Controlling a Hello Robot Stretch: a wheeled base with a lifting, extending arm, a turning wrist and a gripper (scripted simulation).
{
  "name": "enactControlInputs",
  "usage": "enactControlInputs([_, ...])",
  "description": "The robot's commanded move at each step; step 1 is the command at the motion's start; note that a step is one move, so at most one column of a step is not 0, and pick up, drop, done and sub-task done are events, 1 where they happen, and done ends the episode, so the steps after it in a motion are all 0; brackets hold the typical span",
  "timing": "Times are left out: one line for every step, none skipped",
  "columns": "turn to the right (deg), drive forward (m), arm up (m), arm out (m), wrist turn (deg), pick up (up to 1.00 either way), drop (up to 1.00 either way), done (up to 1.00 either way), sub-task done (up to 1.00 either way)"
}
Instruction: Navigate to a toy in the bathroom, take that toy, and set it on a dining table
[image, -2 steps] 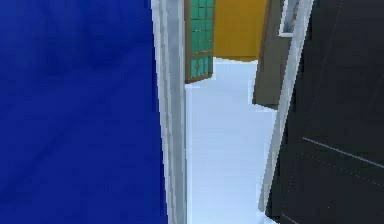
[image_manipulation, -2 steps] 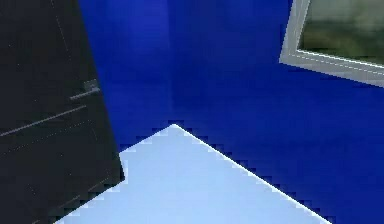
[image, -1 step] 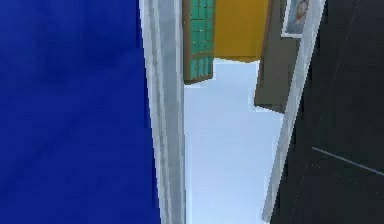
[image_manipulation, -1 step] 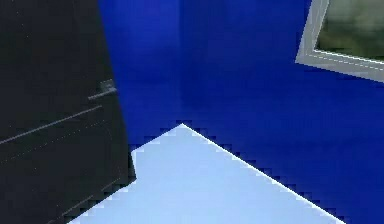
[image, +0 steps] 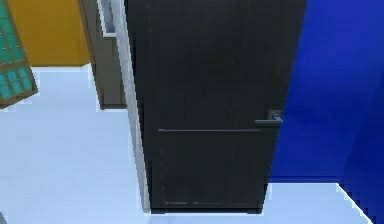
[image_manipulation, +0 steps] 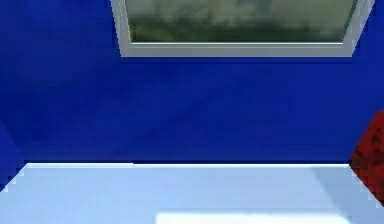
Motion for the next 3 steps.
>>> enactControlInputs([3.0, 0.0, 0.0, 0.0, 0.0, 0.0, 0.0, 0.0, 0.0])
enactControlInputs([0.0, 0.5, 0.0, 0.0, 0.0, 0.0, 0.0, 0.0, 0.0])
enactControlInputs([-24.0, 0.0, 0.0, 0.0, 0.0, 0.0, 0.0, 0.0, 0.0])
